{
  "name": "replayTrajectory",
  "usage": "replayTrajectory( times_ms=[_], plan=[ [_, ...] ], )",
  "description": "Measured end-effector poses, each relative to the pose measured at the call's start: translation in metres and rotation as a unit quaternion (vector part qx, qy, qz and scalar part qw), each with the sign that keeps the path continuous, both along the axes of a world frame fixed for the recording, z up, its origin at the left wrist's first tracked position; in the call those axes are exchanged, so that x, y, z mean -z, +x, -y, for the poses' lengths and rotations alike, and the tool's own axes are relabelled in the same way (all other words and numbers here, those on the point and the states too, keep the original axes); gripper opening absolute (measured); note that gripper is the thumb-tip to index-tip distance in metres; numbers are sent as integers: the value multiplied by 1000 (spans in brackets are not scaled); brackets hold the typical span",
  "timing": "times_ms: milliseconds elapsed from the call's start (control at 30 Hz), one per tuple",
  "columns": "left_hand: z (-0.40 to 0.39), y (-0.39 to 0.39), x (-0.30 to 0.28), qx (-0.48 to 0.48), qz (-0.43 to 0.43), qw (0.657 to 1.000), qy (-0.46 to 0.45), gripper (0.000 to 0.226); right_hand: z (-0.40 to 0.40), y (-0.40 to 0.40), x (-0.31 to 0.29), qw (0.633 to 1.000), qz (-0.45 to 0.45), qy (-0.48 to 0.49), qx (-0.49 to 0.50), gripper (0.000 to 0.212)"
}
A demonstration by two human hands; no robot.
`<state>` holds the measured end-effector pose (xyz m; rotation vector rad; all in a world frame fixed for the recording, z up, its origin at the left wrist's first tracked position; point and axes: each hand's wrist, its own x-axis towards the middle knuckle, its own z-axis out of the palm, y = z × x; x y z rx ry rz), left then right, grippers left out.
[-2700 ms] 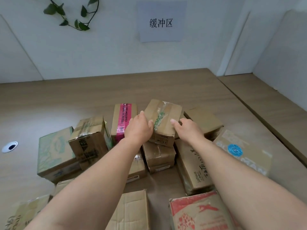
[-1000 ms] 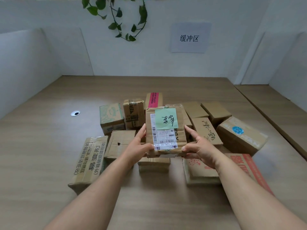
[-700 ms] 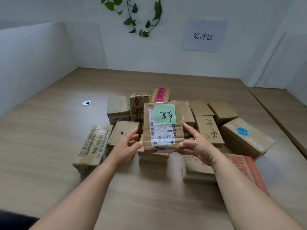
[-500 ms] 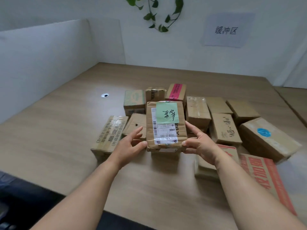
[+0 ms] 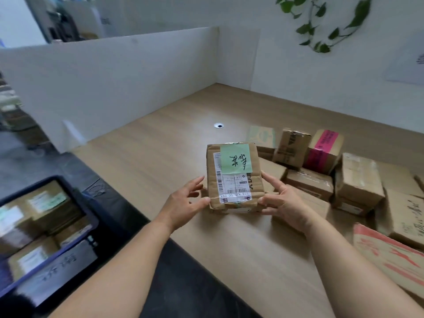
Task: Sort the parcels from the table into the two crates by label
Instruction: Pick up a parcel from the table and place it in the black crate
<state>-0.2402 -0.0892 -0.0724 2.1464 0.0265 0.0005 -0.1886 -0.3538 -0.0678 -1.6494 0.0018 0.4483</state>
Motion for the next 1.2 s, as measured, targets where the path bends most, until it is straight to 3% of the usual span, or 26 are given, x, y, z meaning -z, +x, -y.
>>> replayTrajectory(
  times_ms=[567, 967, 1200],
  plan=[
    [-242, -104, 21, -191, -34, 980, 34, 71, -276, -10, -8, 977, -27, -53, -205, 73],
    [-398, -203, 43, -316, -63, 946, 25, 72, -477, -54, 8, 945, -25, -60, -319, 76],
    [-450, -243, 55, -379, -81, 922, 2, 72, -561, -68, 25, 915, -36, -72, -394, 78]
  ],
)
